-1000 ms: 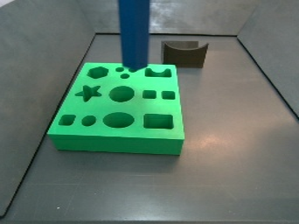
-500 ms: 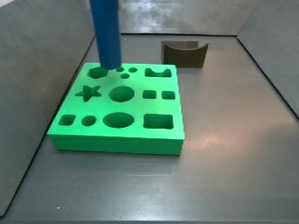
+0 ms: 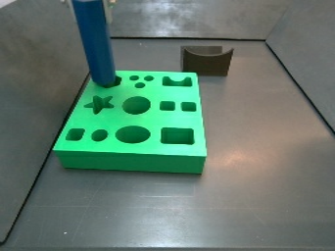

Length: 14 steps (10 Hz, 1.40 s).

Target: Insert the hexagon object.

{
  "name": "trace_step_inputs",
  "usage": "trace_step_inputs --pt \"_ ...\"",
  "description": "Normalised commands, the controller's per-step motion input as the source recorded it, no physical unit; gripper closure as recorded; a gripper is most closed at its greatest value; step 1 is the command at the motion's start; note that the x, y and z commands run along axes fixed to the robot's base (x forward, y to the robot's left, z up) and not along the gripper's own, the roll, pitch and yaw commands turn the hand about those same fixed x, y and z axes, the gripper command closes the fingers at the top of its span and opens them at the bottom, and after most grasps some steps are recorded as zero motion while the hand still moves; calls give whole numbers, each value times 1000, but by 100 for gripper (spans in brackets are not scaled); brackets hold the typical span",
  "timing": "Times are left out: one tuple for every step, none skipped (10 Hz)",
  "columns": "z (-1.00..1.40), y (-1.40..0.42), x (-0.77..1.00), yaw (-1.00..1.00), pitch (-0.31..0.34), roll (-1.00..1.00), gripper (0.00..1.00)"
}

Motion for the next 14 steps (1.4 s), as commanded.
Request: trace_step_inputs --pt "-340 29 120 -23 -7 -46 100" --pt "-334 34 409 -9 4 0 100" --pt "-306 34 474 -26 36 3 100" --pt "-309 46 549 -131 33 10 100" --pt "-351 97 343 -131 16 41 100" --pt "-414 0 9 -211 -16 20 100" --pt "-463 0 0 -283 0 103 100" --pt "-471 0 0 -354 0 79 100" --pt "-417 23 0 -429 0 50 100" --pt "-411 60 0 -237 -26 0 100" --pt "-417 71 0 0 -94 -31 100" --pt "-394 14 -26 66 -140 -69 100" --pt "-274 0 0 40 -121 -86 100" --pt "-240 0 0 40 -67 -27 100"
